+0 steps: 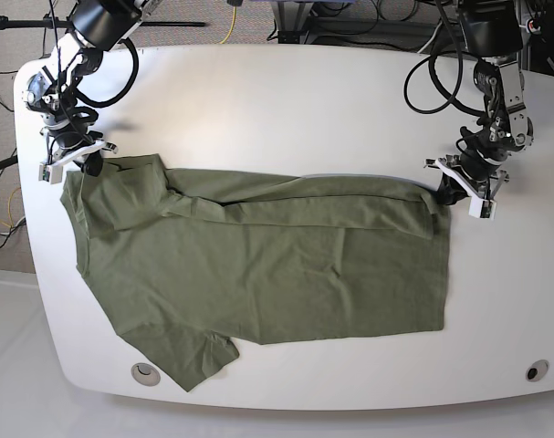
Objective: Fold the T-shirt properly
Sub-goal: 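Lift the left gripper up off the folded edge end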
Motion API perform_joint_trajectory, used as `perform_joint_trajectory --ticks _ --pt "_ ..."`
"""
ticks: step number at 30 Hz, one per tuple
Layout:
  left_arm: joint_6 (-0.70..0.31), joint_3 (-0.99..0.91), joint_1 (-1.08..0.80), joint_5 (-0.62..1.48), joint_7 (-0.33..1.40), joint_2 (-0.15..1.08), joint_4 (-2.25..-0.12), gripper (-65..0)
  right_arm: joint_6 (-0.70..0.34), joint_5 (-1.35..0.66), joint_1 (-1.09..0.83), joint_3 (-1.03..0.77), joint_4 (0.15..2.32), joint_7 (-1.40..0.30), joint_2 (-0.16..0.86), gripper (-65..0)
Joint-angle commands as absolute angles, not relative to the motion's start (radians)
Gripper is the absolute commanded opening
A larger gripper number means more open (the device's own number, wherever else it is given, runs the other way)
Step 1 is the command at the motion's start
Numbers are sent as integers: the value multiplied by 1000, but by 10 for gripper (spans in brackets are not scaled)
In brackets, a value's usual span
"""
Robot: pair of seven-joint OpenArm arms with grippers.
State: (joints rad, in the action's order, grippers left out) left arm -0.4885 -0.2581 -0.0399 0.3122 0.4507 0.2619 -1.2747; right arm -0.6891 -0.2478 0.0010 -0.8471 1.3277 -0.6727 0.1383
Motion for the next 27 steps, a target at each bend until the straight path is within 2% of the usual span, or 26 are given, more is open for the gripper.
perform_joint_trajectory --ticks 1,3,5,9,15,17,23,25,27 --pt "-488 -255 -47 304 491 273 -1289 -474 -698 -257 8 -851 1342 -662 151 -650" --pt "-488 -256 -48 315 491 274 -1296 -365 -698 -260 10 -852 1340 -663 151 -650" --pt "-486 -256 -48 327 491 274 -1301 -303 -698 -260 9 -851 1338 -663 151 -650" --pt "-489 -266 -31 402 511 279 -1308 -232 -698 -253 8 -853 1338 -661 151 -650" --pt "-495 -265 -23 435 515 280 -1302 -250 -698 -253 7 -853 1336 -659 152 -650" --pt "-494 -258 -34 452 507 283 -1307 -222 -698 -254 8 -848 1338 -665 150 -650" --pt "-494 -260 -46 431 509 281 -1314 -224 -698 -253 7 -849 1341 -667 148 -650" --pt "-495 -270 -52 422 512 281 -1317 -245 -698 -254 5 -850 1344 -668 148 -650" --pt "-508 -319 -86 411 489 284 -1346 -358 -698 -253 0 -853 1362 -667 148 -650"
